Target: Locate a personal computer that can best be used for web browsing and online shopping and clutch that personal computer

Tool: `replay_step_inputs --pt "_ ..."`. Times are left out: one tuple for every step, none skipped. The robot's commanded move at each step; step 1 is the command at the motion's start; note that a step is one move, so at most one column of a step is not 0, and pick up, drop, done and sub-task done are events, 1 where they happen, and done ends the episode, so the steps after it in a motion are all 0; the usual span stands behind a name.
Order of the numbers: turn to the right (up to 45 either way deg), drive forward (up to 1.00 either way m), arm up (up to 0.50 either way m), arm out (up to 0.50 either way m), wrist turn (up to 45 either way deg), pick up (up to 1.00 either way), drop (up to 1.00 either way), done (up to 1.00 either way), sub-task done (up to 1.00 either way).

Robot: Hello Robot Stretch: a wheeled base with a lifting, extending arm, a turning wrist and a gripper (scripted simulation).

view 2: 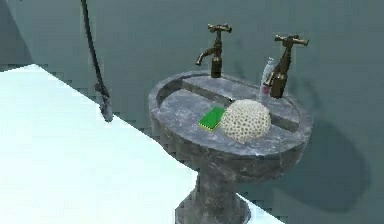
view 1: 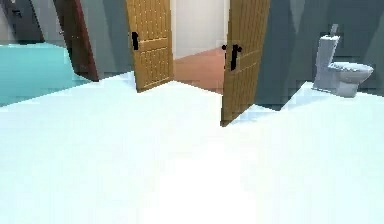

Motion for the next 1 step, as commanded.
replay_step_inputs --pt "0.0 1.00 0.00 0.00 0.0 0.00 0.00 0.00 0.00"
